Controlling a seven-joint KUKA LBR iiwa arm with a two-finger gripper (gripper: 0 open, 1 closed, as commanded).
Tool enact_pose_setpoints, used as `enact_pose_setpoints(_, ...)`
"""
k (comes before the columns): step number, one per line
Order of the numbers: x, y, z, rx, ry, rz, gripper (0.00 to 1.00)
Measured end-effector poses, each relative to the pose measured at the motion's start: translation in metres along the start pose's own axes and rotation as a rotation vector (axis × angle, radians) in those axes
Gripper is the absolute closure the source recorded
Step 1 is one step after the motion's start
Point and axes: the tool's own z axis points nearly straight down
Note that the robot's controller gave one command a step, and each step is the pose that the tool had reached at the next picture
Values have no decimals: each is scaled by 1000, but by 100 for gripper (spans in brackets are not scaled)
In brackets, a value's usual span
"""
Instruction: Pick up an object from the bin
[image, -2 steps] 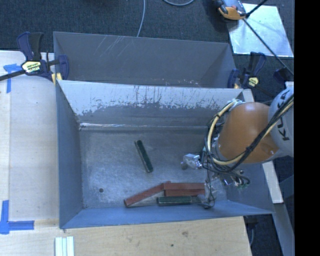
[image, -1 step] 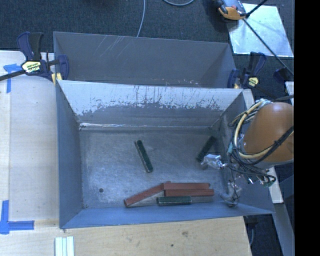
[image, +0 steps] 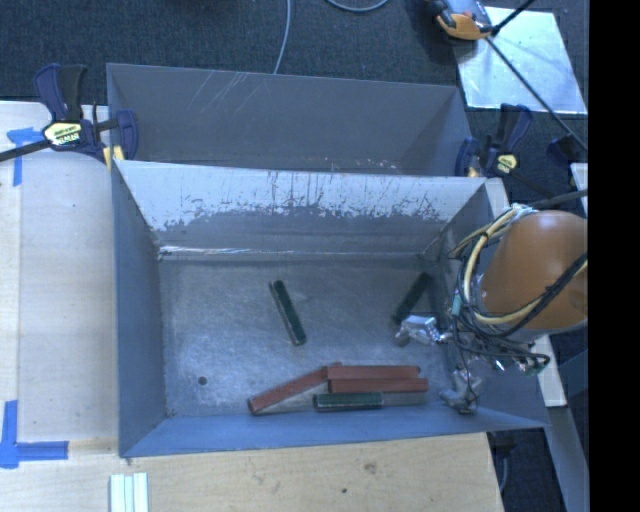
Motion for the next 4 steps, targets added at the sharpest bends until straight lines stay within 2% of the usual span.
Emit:
enact_pose_setpoints(1, -19, 36, -9, -4, 1, -94, 0)
enact_pose_setpoints(2, -35, 63, -11, -5, 0, -110, 0)
enact_pose_setpoints(3, -46, 81, 12, -3, -3, -78, 100)
enact_pose_setpoints(4, -52, 77, -20, -9, 6, -28, 100)
